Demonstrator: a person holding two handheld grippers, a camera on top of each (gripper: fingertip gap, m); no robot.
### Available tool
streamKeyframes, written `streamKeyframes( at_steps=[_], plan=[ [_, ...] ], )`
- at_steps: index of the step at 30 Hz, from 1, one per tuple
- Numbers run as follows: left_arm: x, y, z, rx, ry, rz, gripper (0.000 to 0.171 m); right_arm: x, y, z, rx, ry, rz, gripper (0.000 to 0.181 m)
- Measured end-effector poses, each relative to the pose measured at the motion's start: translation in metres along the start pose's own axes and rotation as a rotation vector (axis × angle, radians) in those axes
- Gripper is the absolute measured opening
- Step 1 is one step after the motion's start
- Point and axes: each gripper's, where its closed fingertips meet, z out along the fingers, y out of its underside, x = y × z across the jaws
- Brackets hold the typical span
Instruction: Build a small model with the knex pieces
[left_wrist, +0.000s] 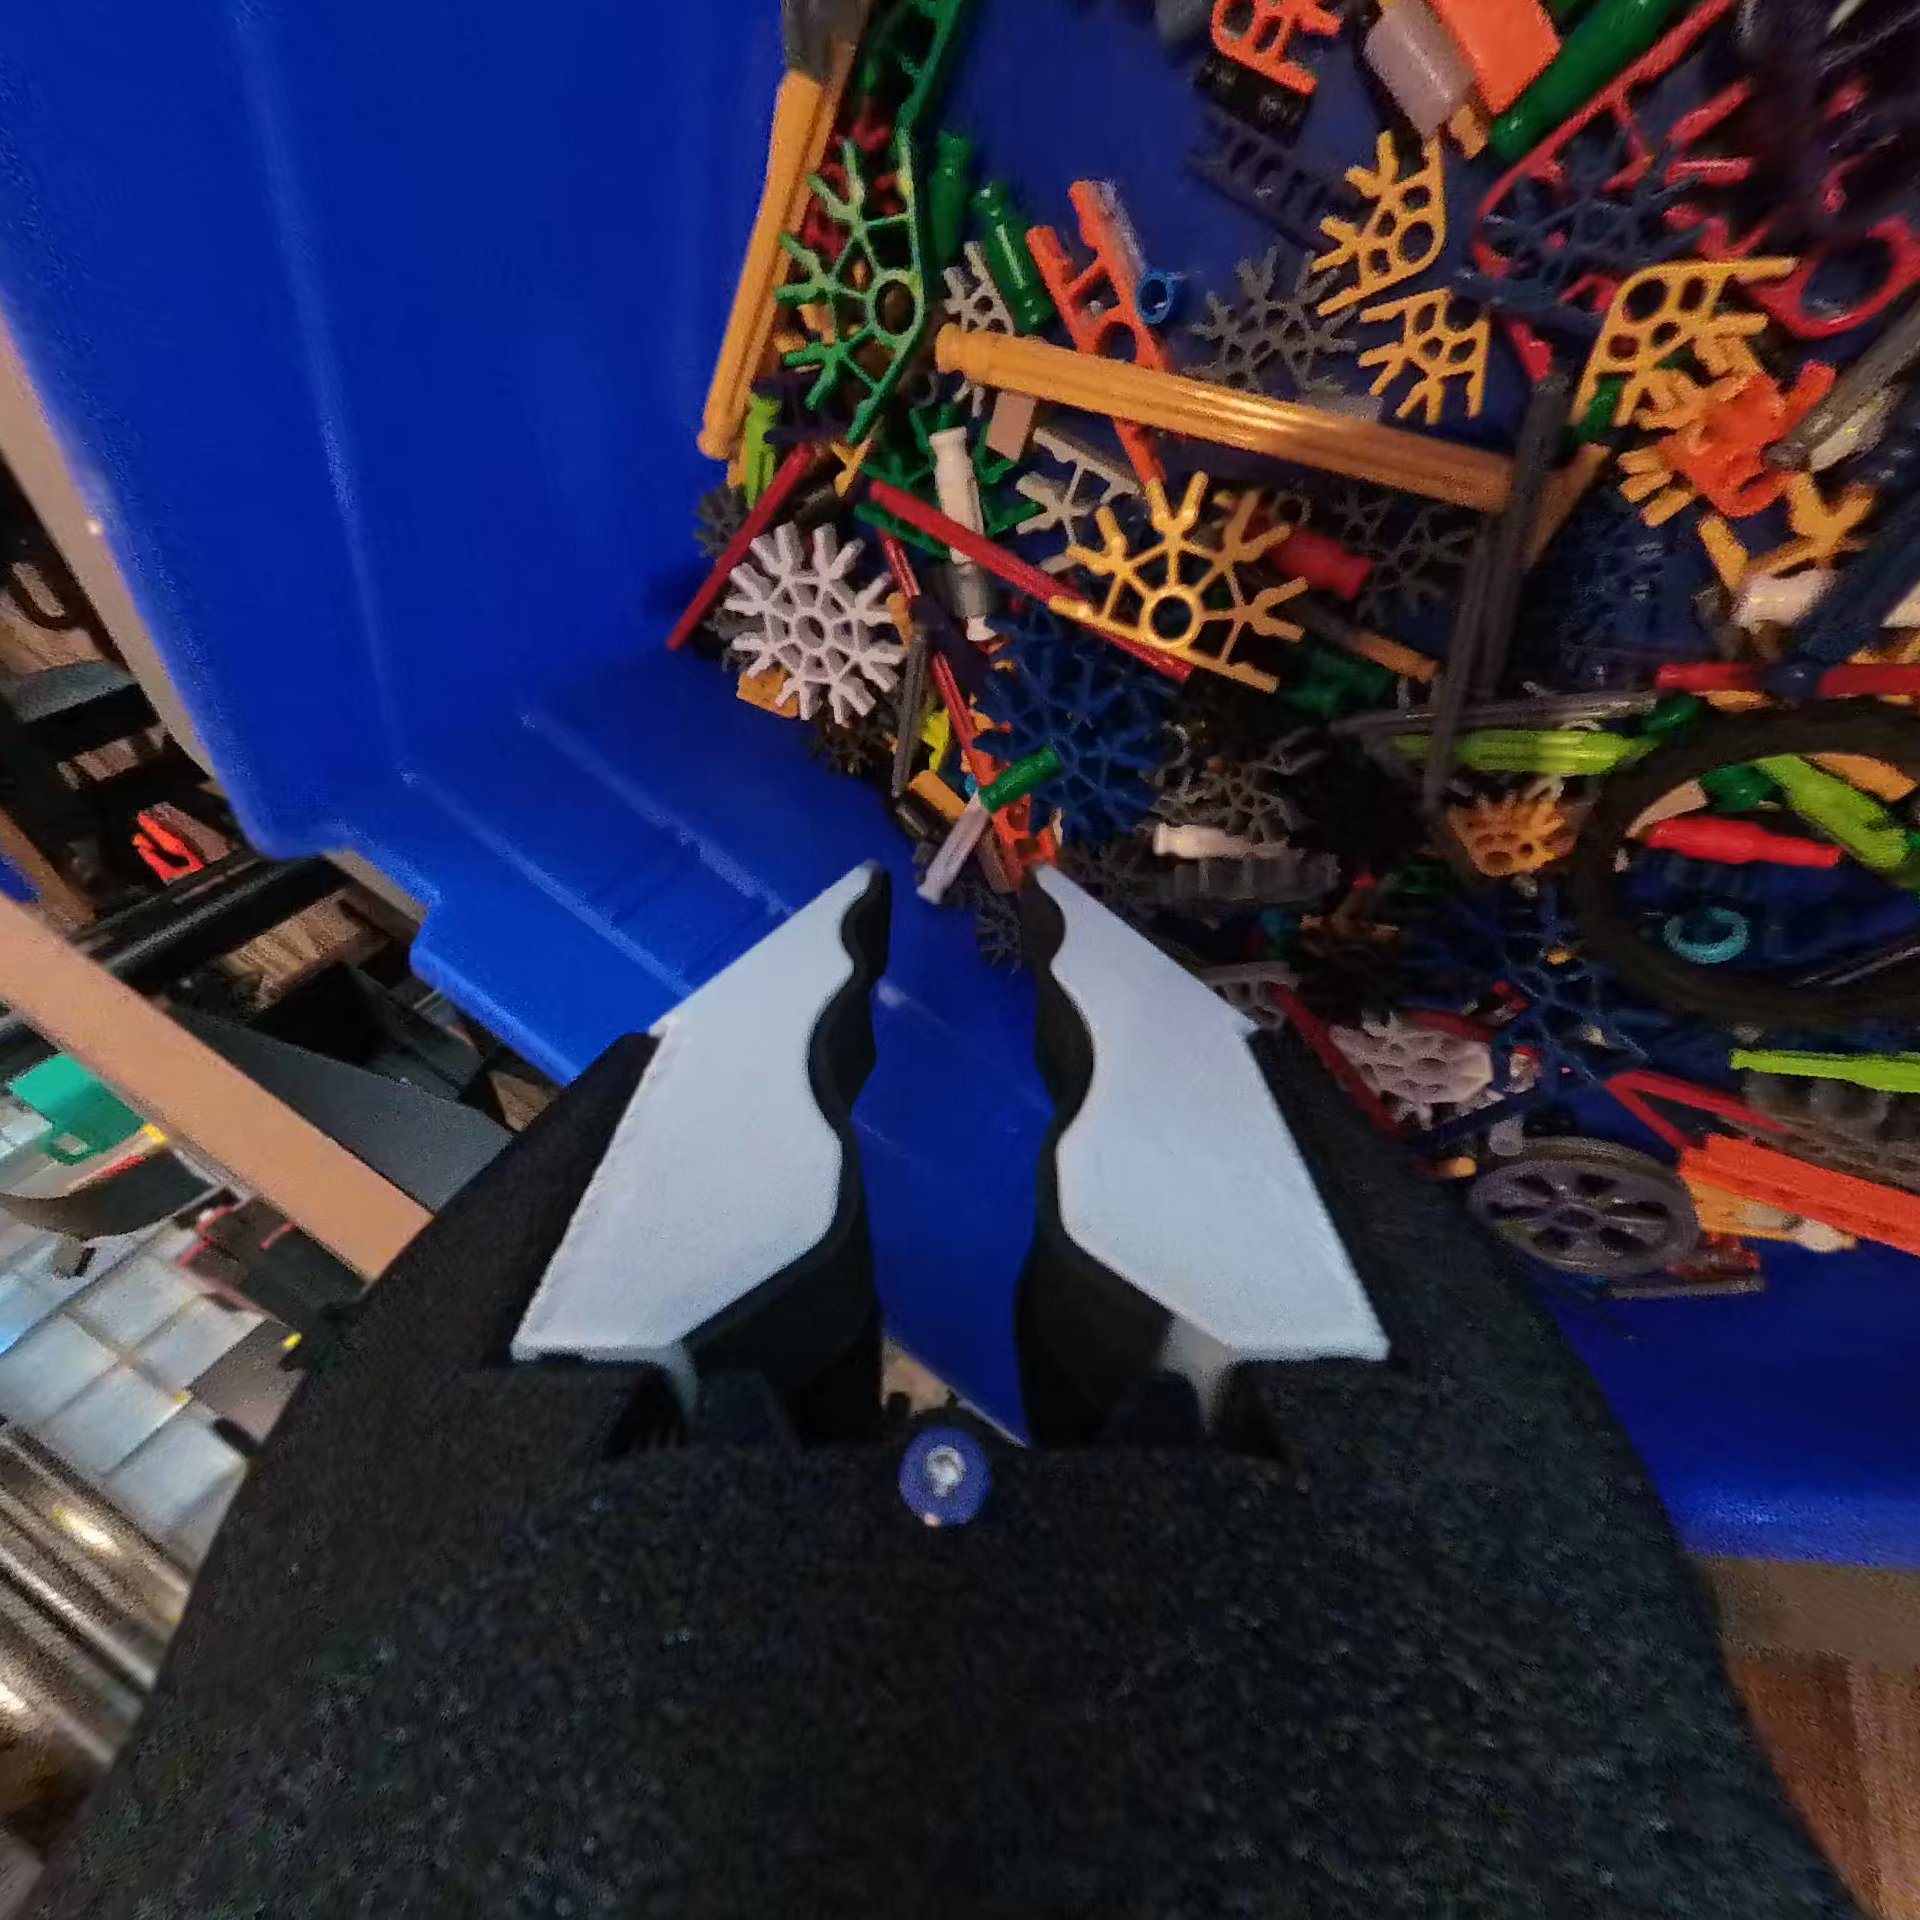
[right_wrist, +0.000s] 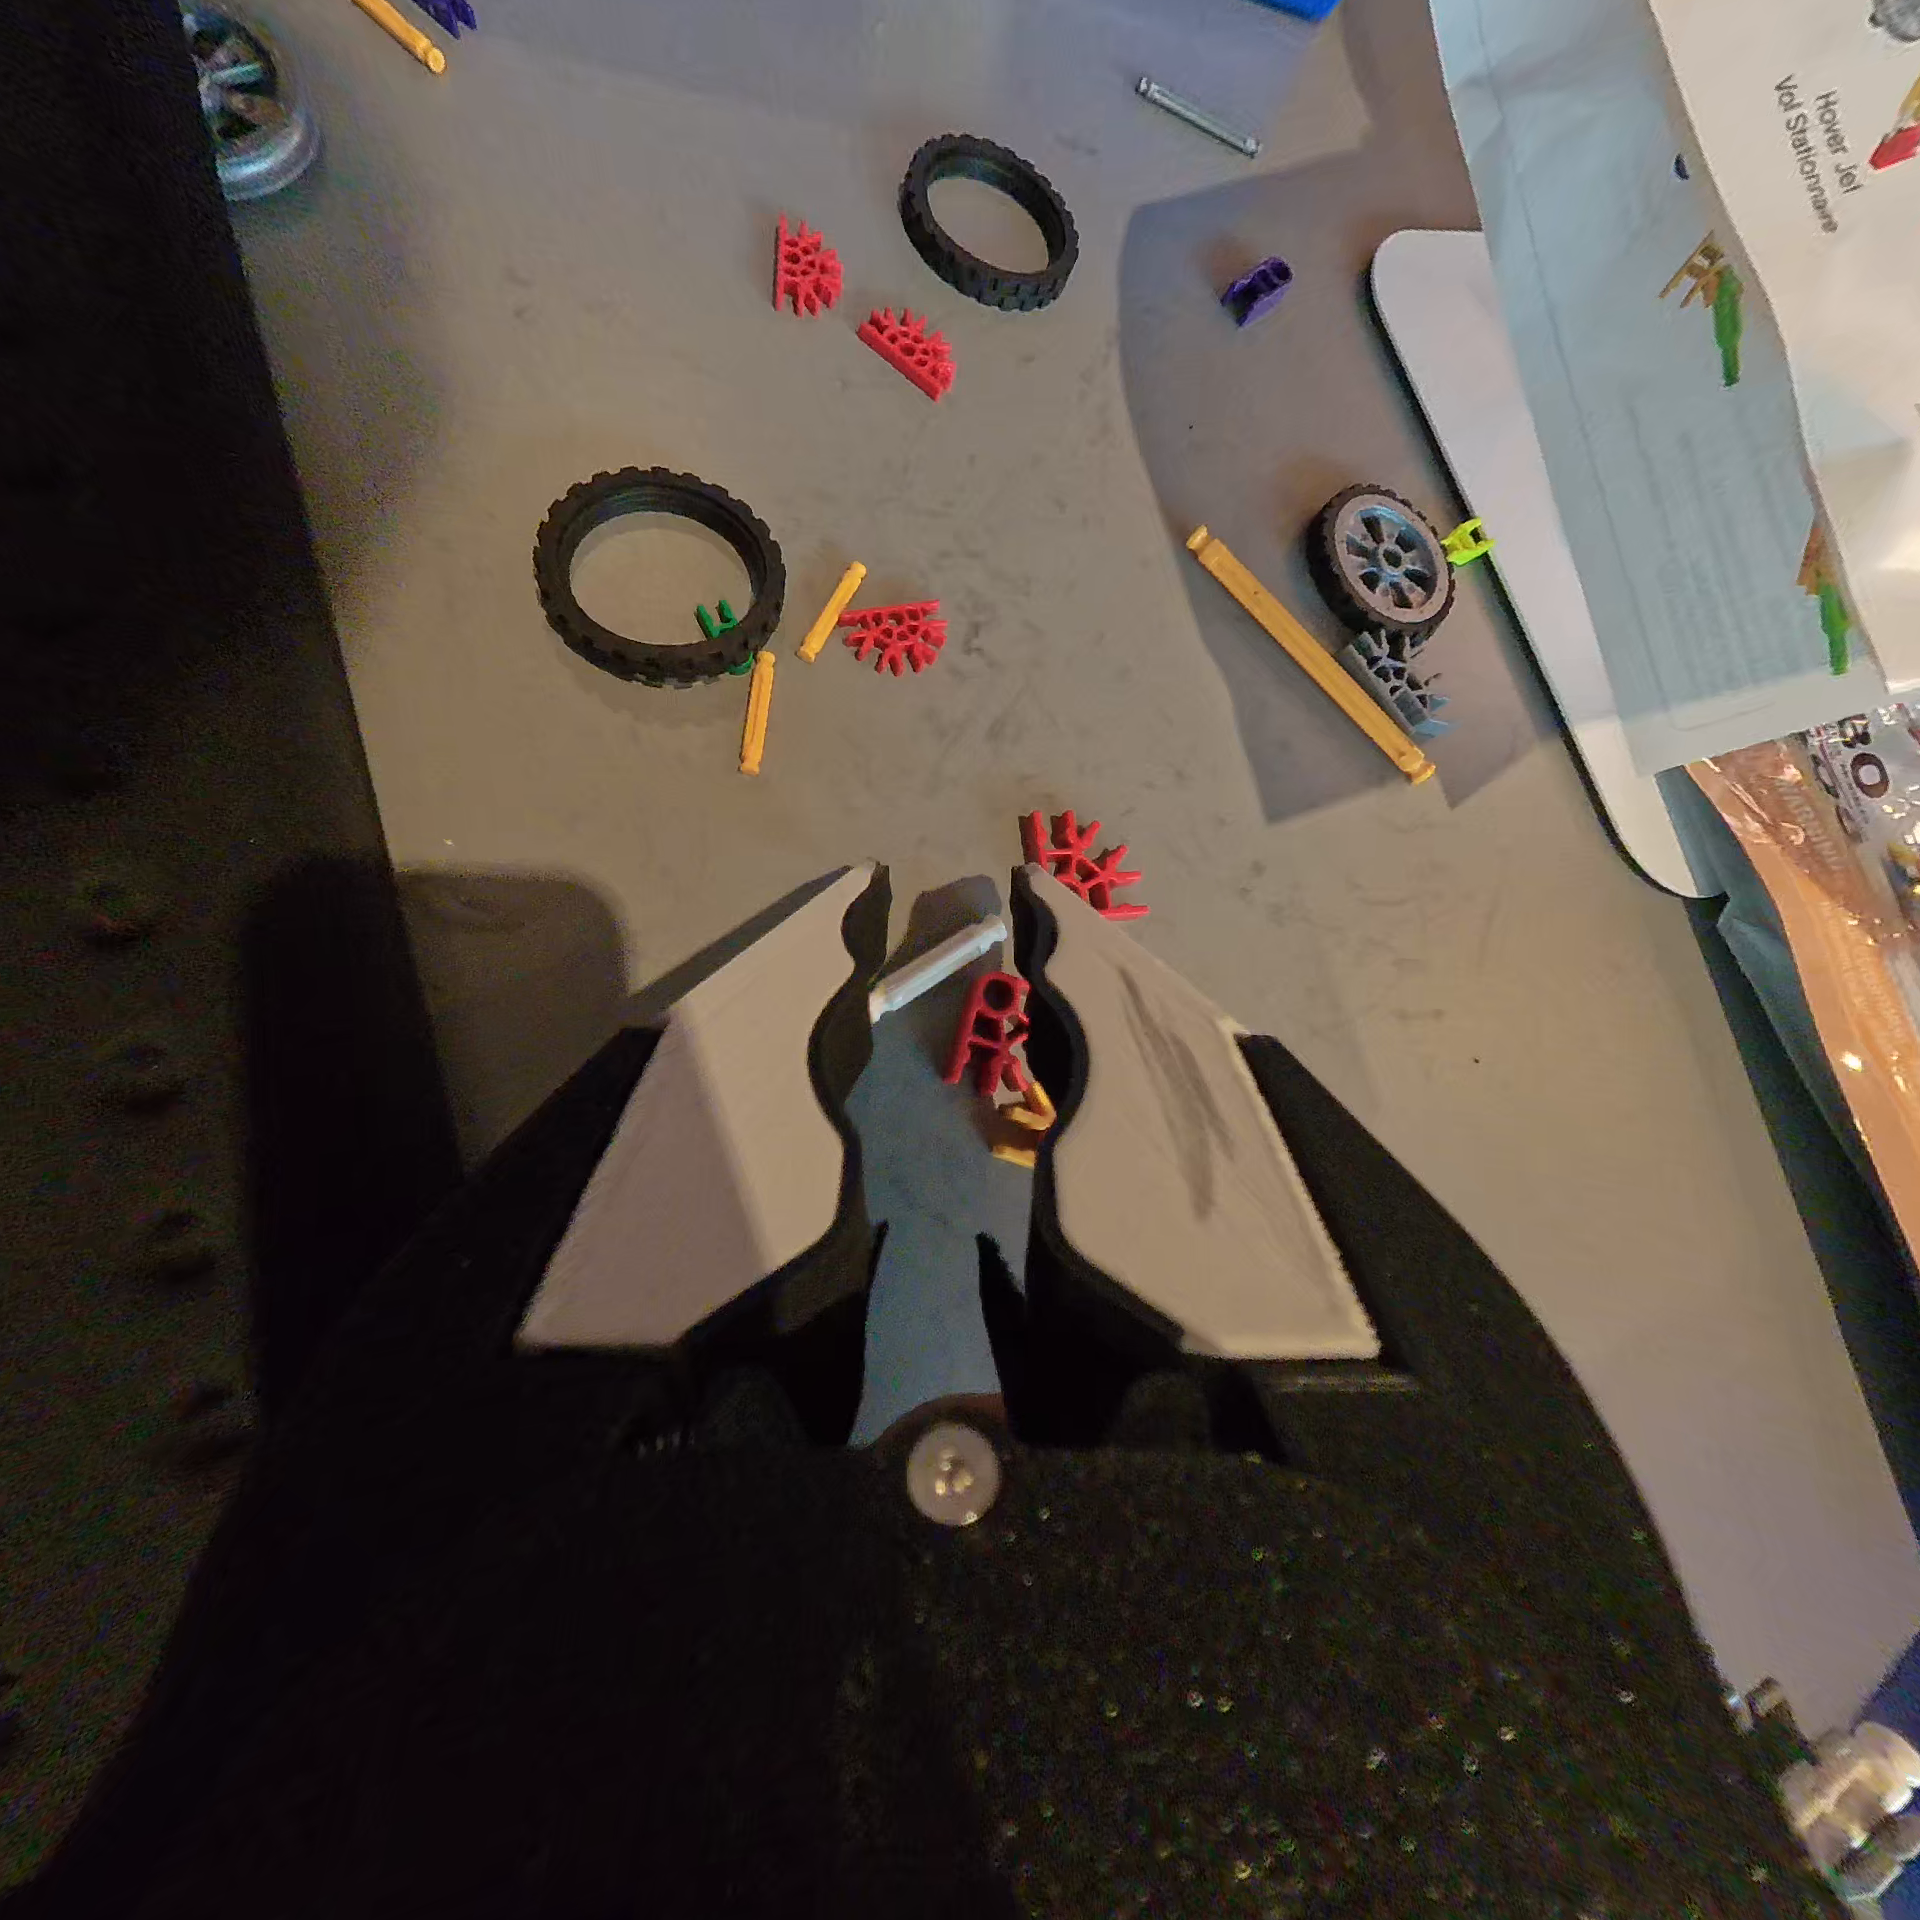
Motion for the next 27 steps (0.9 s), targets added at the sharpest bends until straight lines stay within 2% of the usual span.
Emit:
streamKeyframes(
  at_steps=[5,8,13,16,19,21,25,27],
  plan=[
    [-0.005,0.009,0.018,-0.14,0.008,0.116,0.015,0.003,-0.002,-0.003,0.032,-0.007,0.025,0.023],
    [0.001,0.011,0.025,-0.175,0.046,0.13,0.007,0.004,-0.002,-0.005,0.042,-0.008,0.035,0.023],
    [-0.003,0.01,0.026,-0.167,0.034,0.114,0.006,0.004,-0.004,-0.007,0.057,-0.009,0.037,0.023],
    [-0.009,0.01,0.016,-0.135,-0.007,0.085,0.006,0.006,-0.008,-0.009,0.076,-0.001,0.04,0.023],
    [-0.015,0.008,-0.013,-0.065,-0.061,0.036,0.006,0.008,-0.015,-0.013,0.103,0.009,0.039,0.023],
    [-0.011,-0.003,-0.042,0.032,-0.071,-0.005,0.005,0.007,-0.025,-0.016,0.137,0.009,0.033,0.023],
    [0.019,-0.055,-0.127,0.312,-0.089,-0.008,0.005,0.003,-0.06,-0.023,0.235,0.013,0.006,0.023],
    [0.039,-0.083,-0.165,0.384,-0.147,0.06,0.005,-0.001,-0.081,-0.024,0.283,0.013,-0.011,0.024]
  ],
)
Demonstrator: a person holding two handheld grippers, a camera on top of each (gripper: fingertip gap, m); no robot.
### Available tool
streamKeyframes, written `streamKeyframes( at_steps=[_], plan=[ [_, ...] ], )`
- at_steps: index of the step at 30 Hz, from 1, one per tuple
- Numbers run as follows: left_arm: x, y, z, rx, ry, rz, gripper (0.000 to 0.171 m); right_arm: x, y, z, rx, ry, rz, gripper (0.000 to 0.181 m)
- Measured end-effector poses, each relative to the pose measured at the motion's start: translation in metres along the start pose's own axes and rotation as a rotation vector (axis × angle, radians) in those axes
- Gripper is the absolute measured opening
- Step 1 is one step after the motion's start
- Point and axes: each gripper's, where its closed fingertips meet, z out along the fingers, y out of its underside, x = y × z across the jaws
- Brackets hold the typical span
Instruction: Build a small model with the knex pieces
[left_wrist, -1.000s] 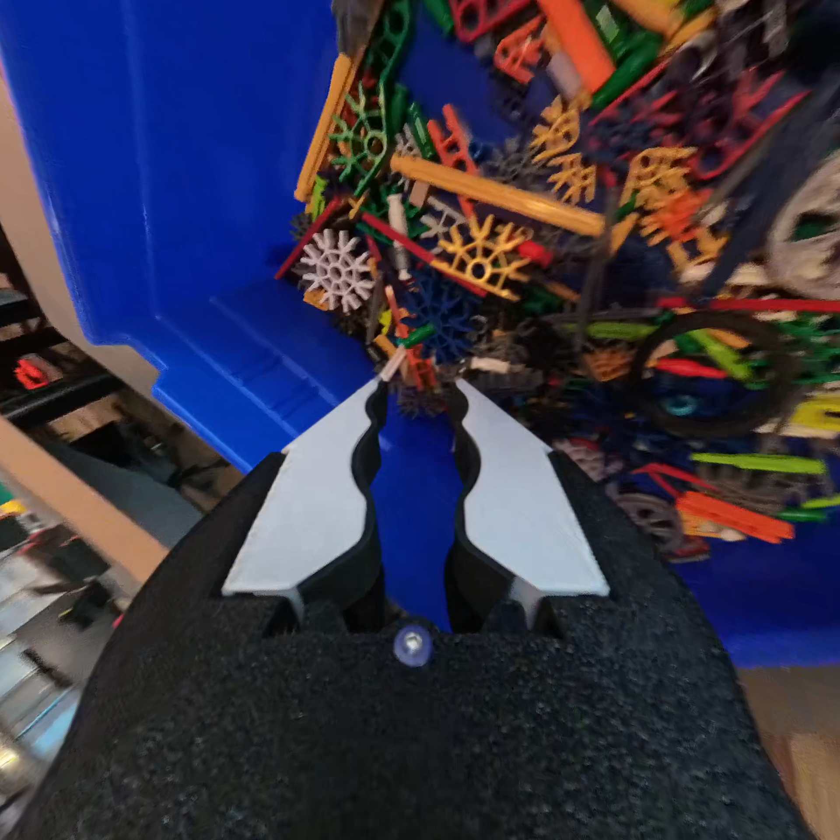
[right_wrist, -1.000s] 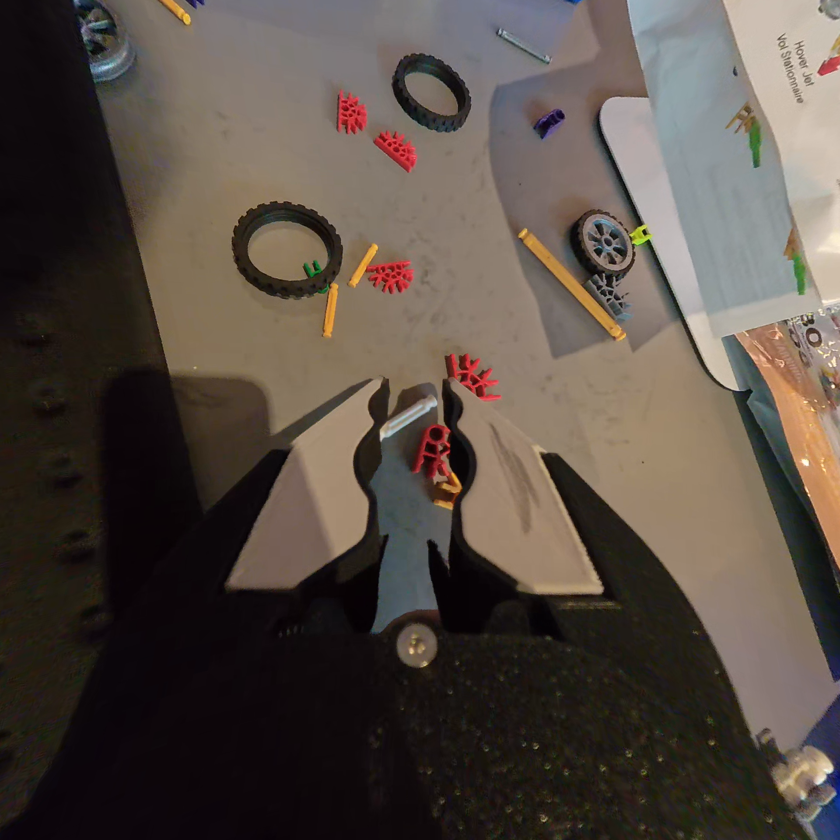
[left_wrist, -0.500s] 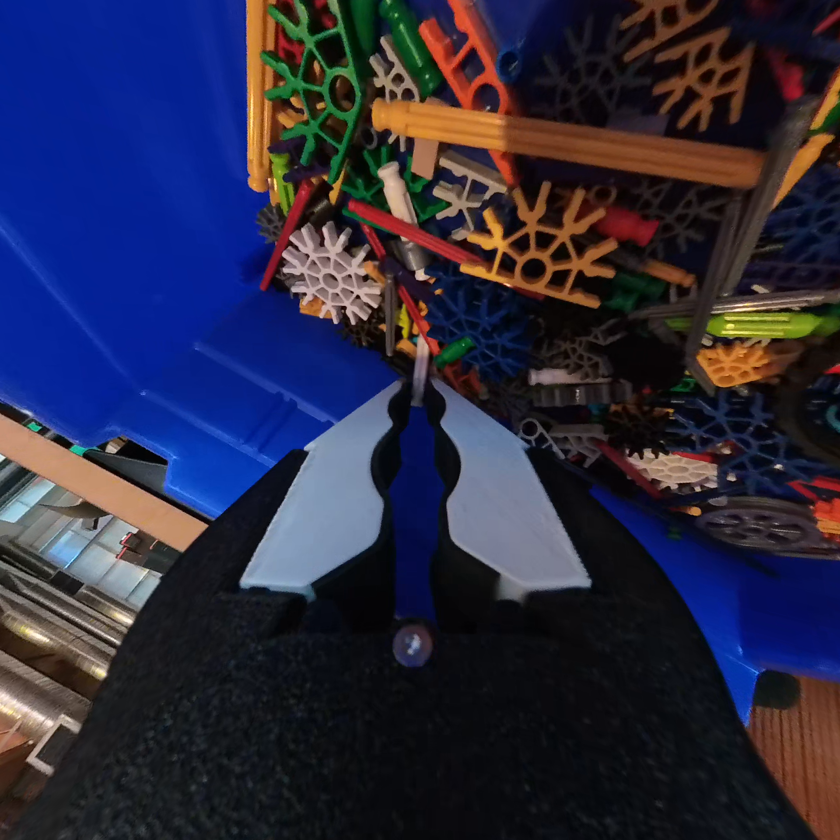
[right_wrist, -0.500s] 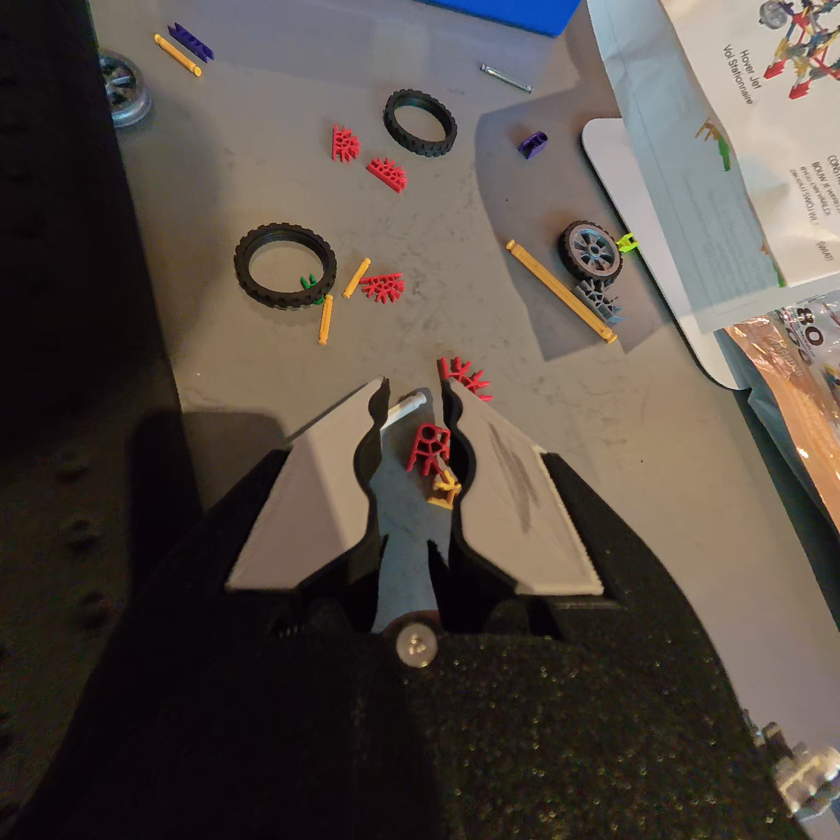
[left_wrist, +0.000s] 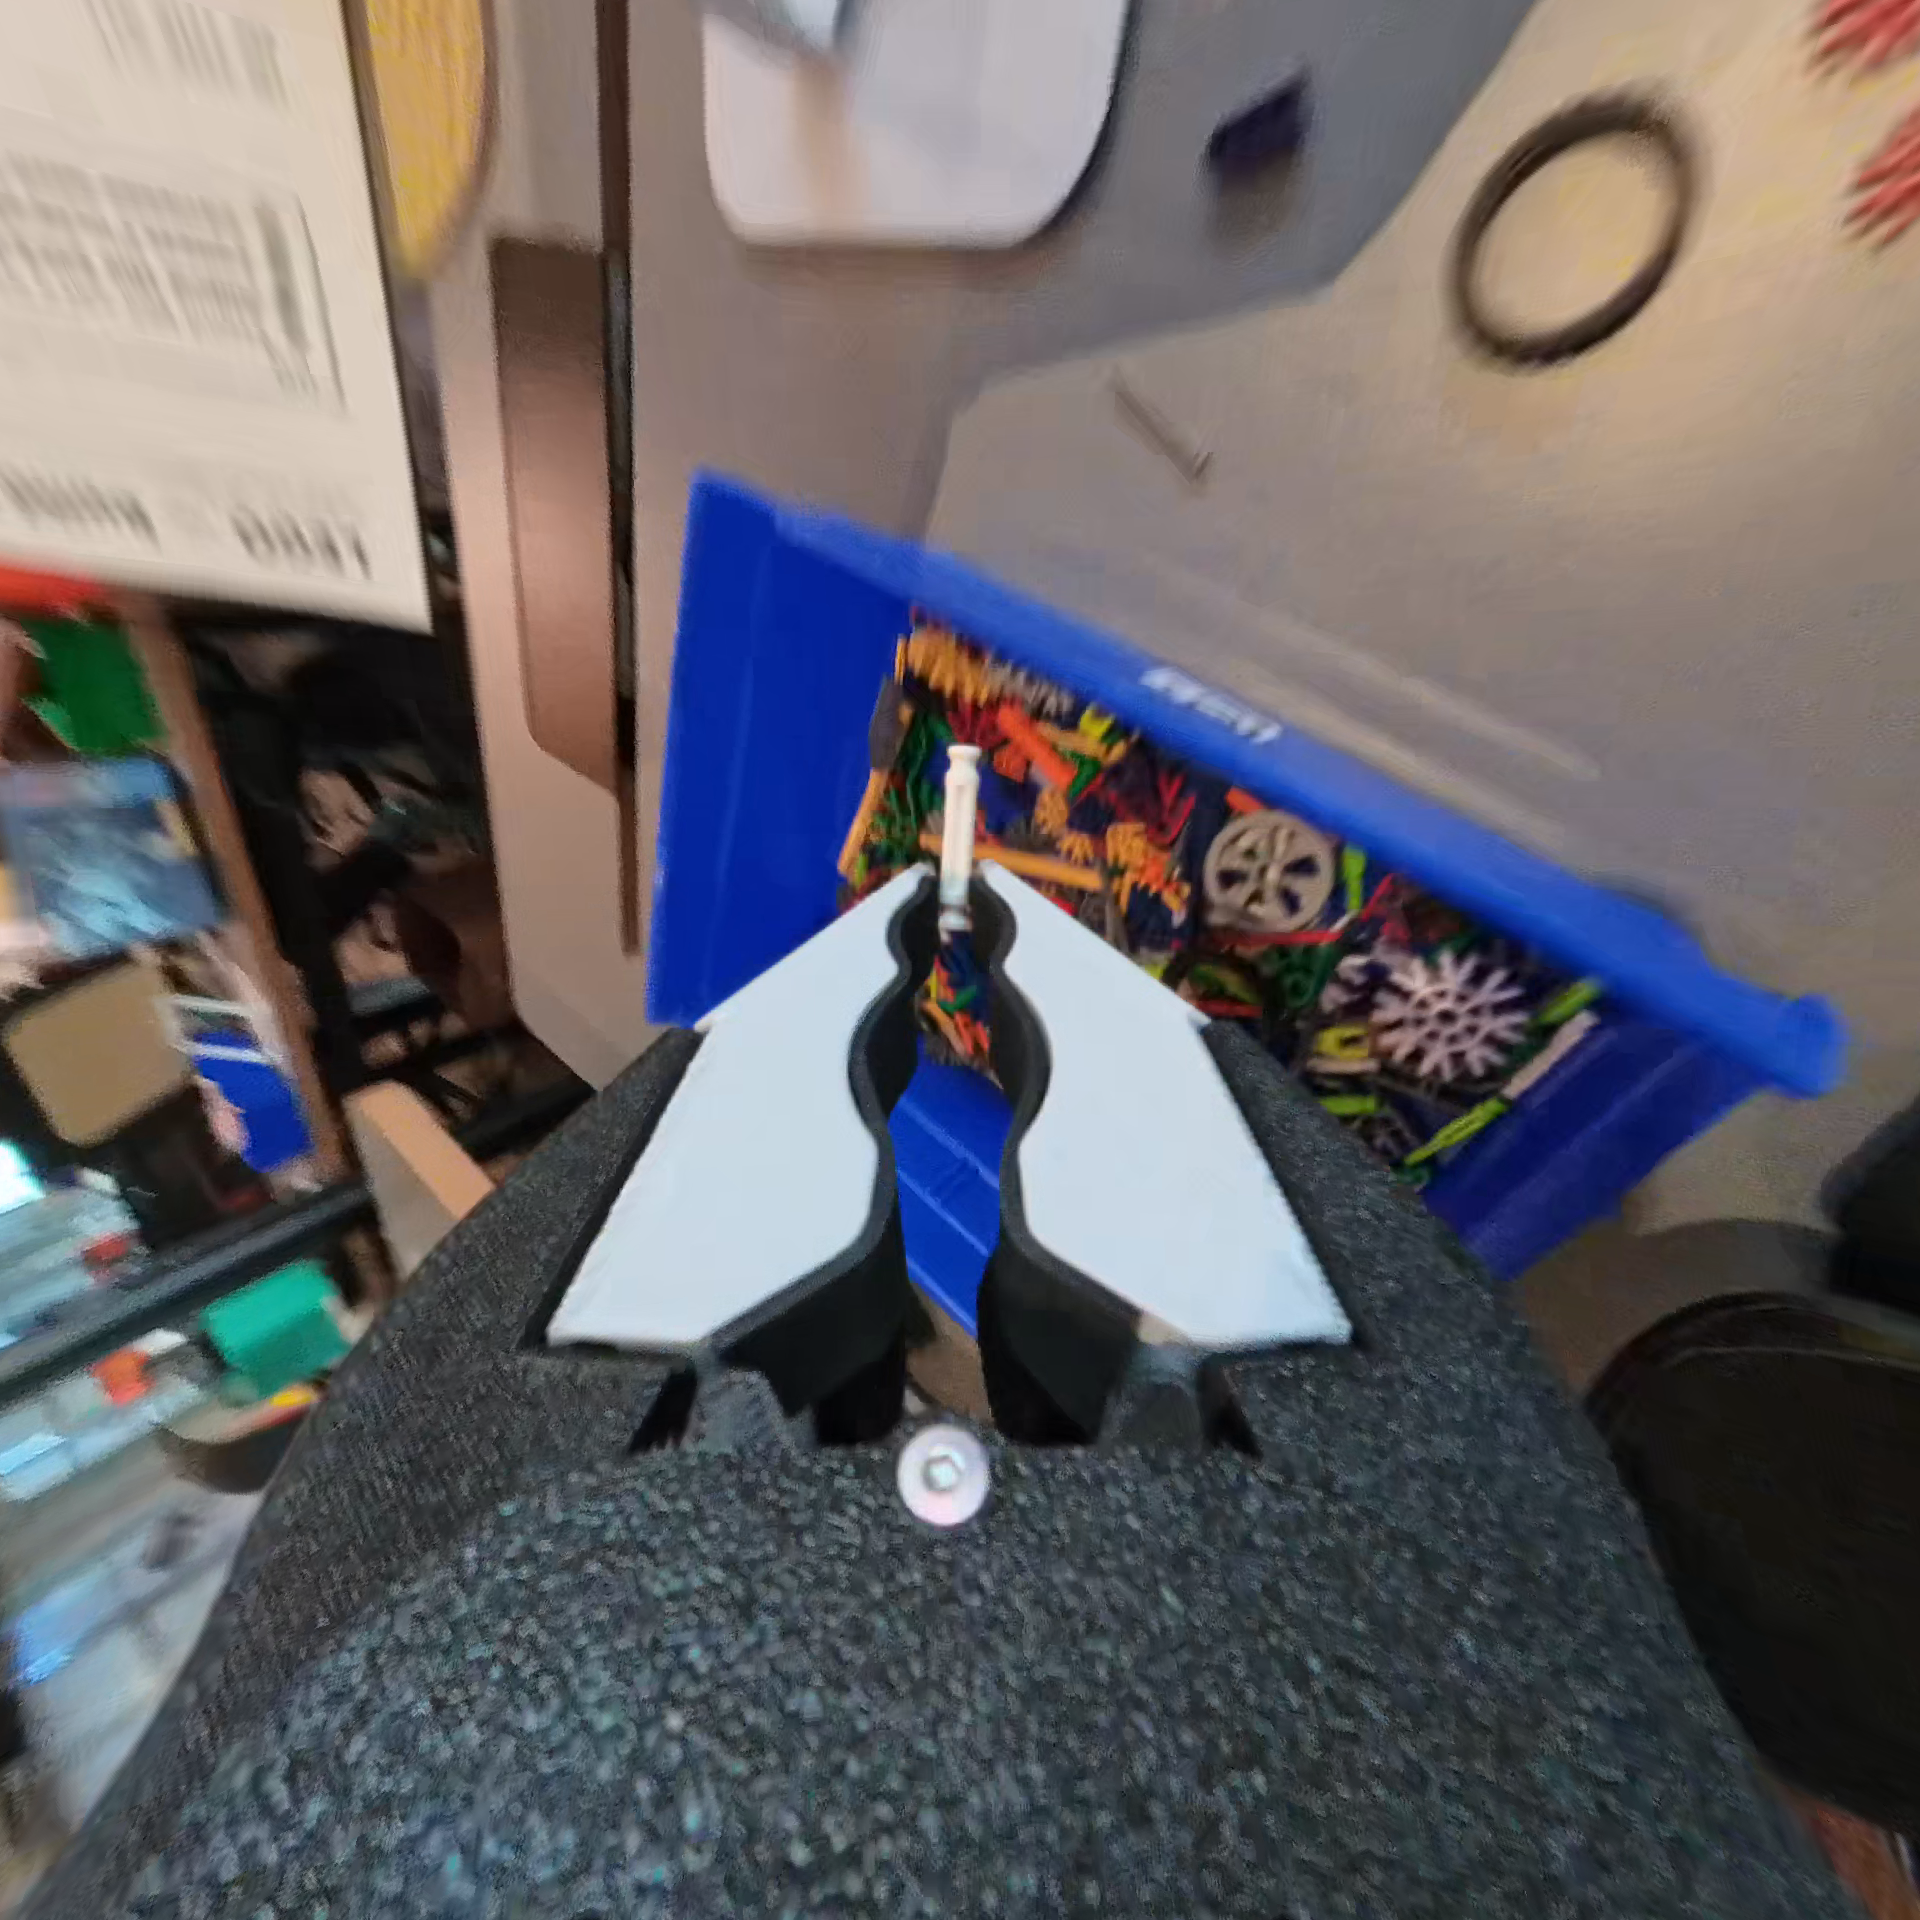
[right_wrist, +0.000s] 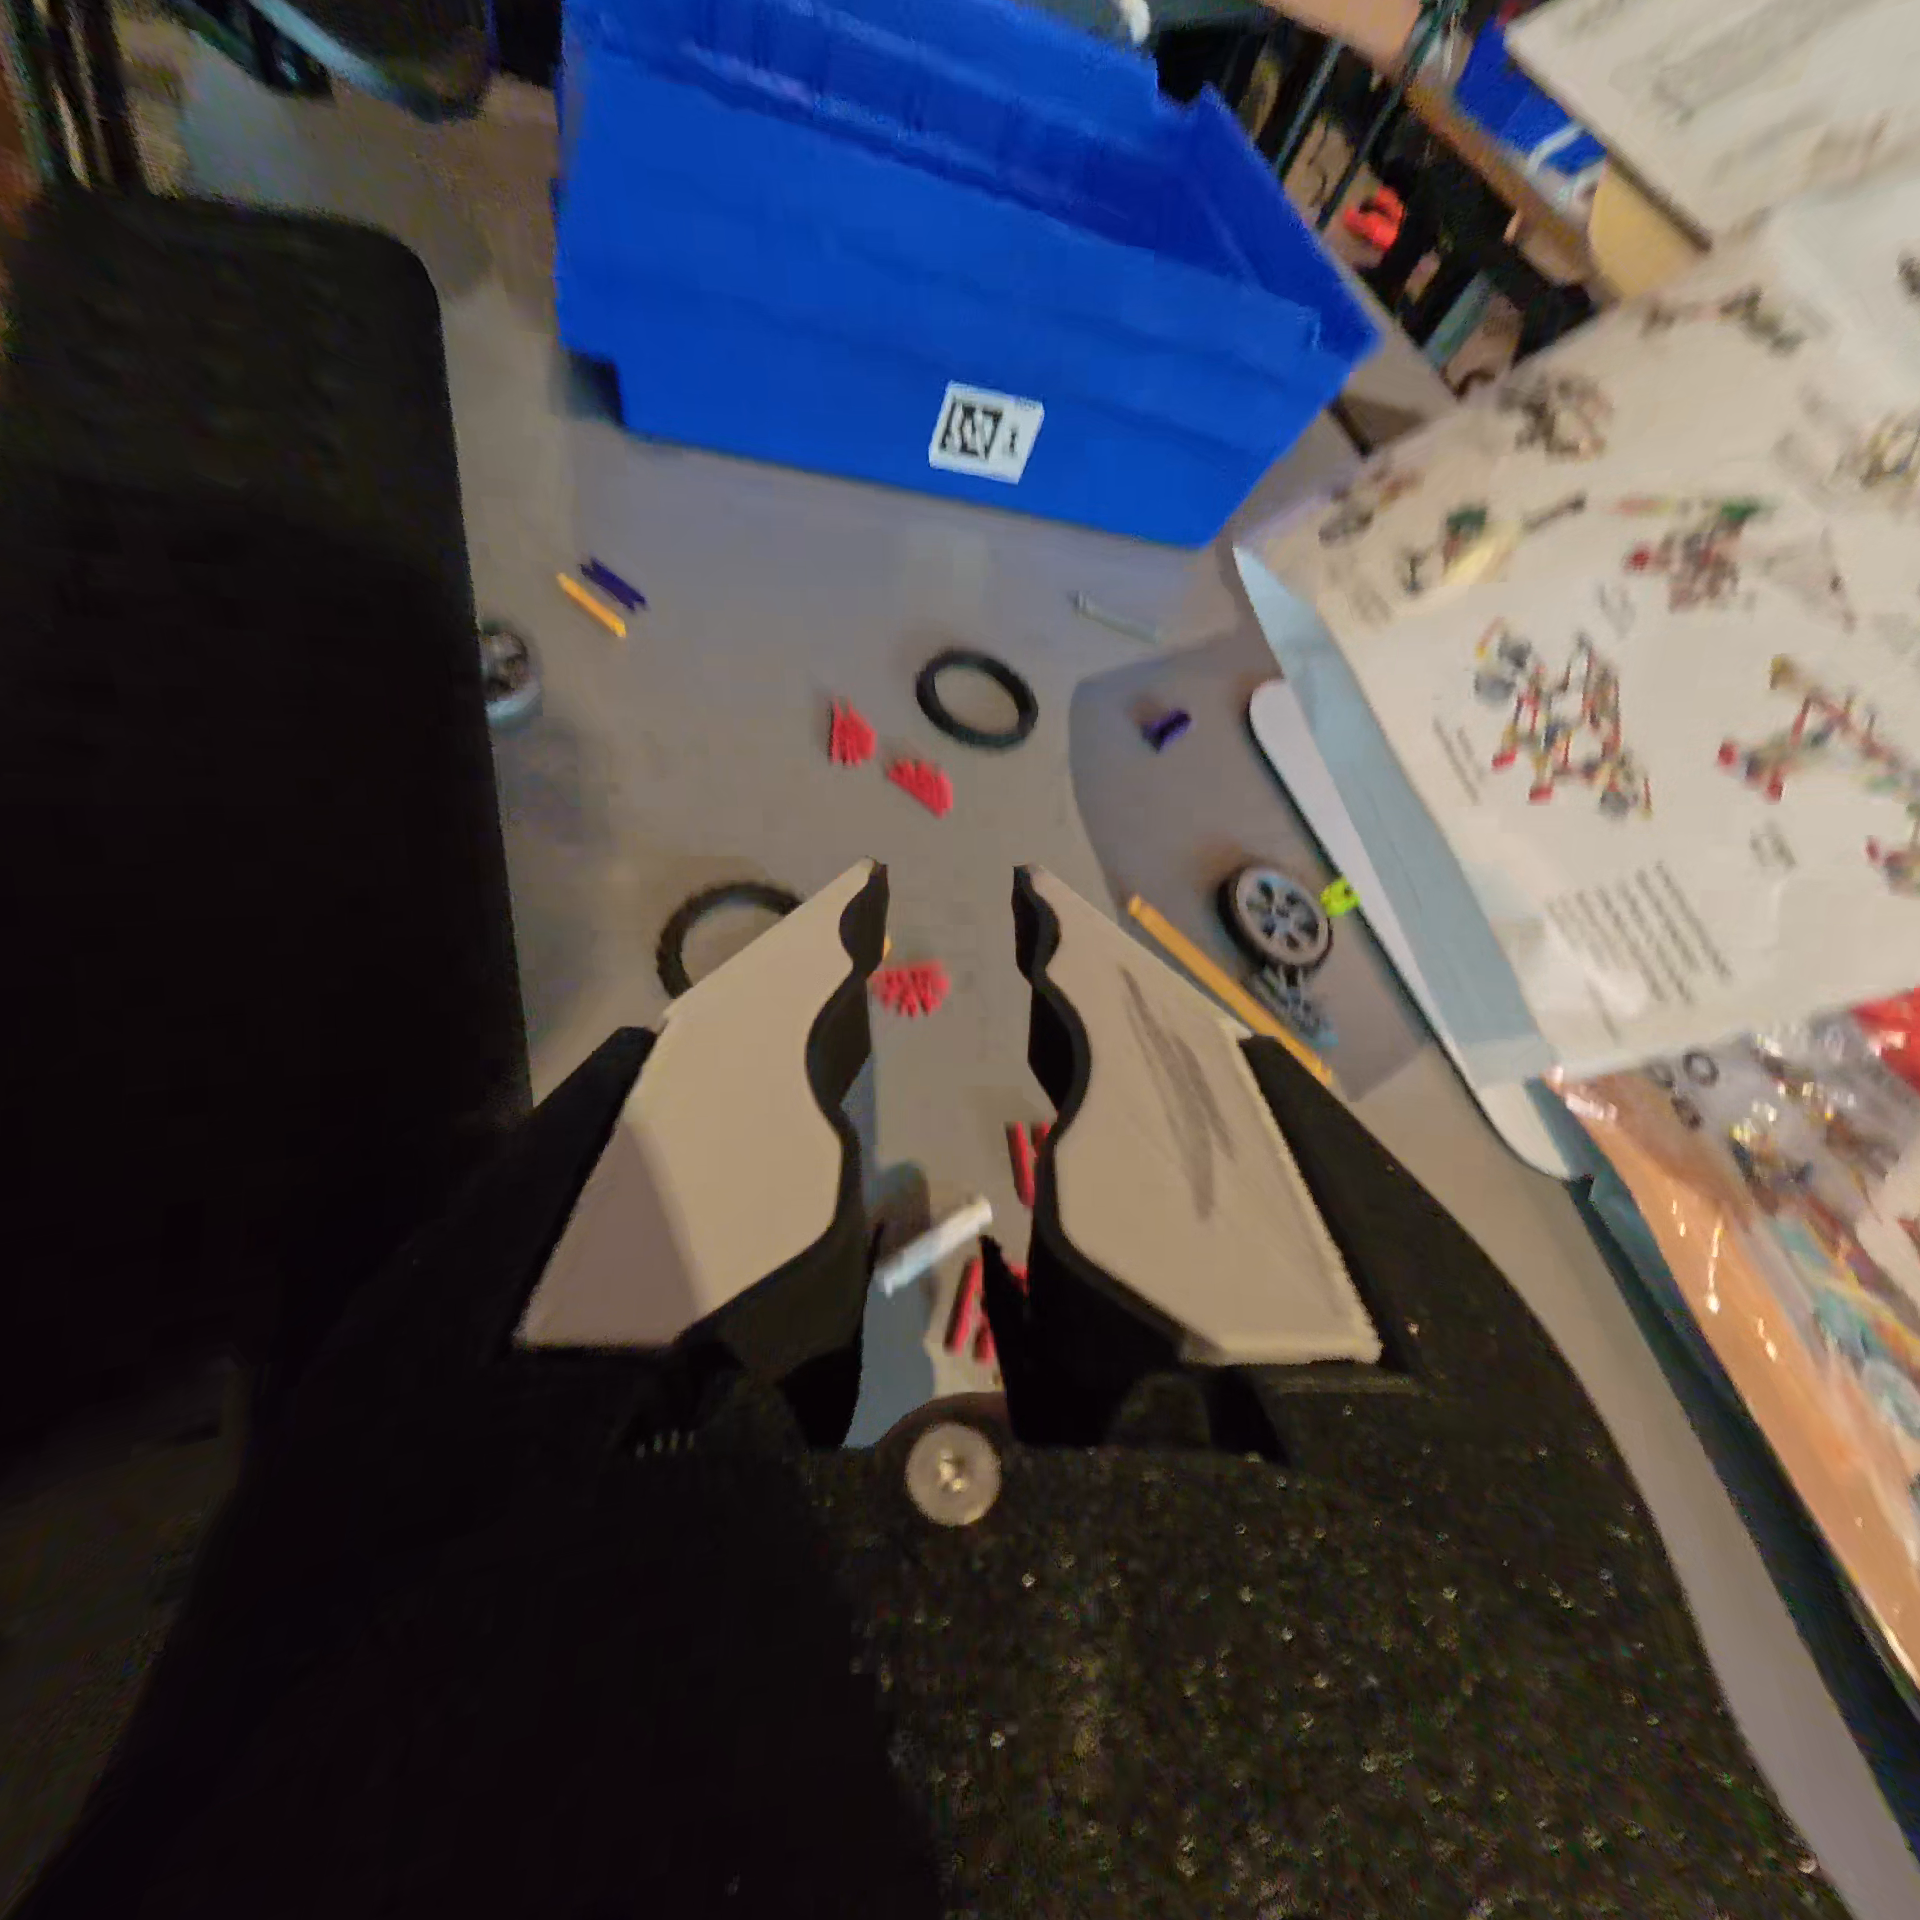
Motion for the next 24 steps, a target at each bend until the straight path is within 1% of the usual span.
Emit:
streamKeyframes(
  at_steps=[2,4,7,8,10,12,13,15,18,21,22,24],
  plan=[
    [0.023,-0.037,-0.016,0.039,-0.024,0.112,0.006,-0.006,-0.018,0.007,0.032,-0.008,-0.025,0.027],
    [0.049,-0.077,-0.024,0.116,-0.011,0.184,0.005,-0.008,-0.035,0.015,0.063,0.017,-0.059,0.03],
    [0.087,-0.12,-0.026,0.208,0.055,0.26,0.006,-0.007,-0.054,0.022,0.083,0.084,-0.12,0.034],
    [0.098,-0.129,-0.026,0.233,0.086,0.277,0.006,-0.007,-0.057,0.024,0.081,0.102,-0.145,0.034],
    [0.11,-0.143,-0.028,0.27,0.117,0.303,0.006,-0.006,-0.057,0.027,0.058,0.137,-0.178,0.035],
    [0.127,-0.157,-0.032,0.322,0.195,0.302,0.005,-0.006,-0.055,0.029,0.044,0.157,-0.196,0.035],
    [0.131,-0.161,-0.03,0.328,0.195,0.317,0.006,-0.007,-0.053,0.03,0.039,0.152,-0.201,0.034],
    [0.14,-0.167,-0.028,0.329,0.205,0.343,0.006,-0.01,-0.049,0.031,0.025,0.146,-0.217,0.029],
    [0.148,-0.172,-0.024,0.327,0.219,0.364,0.005,-0.006,-0.042,0.031,-0.005,0.172,-0.251,0.015],
    [0.149,-0.176,-0.023,0.337,0.231,0.351,0.005,-0.005,-0.037,0.029,-0.015,0.162,-0.231,0.014],
    [0.15,-0.176,-0.023,0.339,0.238,0.351,0.005,-0.007,-0.036,0.028,-0.022,0.152,-0.243,0.006],
    [0.15,-0.178,-0.025,0.347,0.241,0.351,0.006,-0.004,-0.035,0.027,-0.027,0.173,-0.248,0.004]
  ],
)
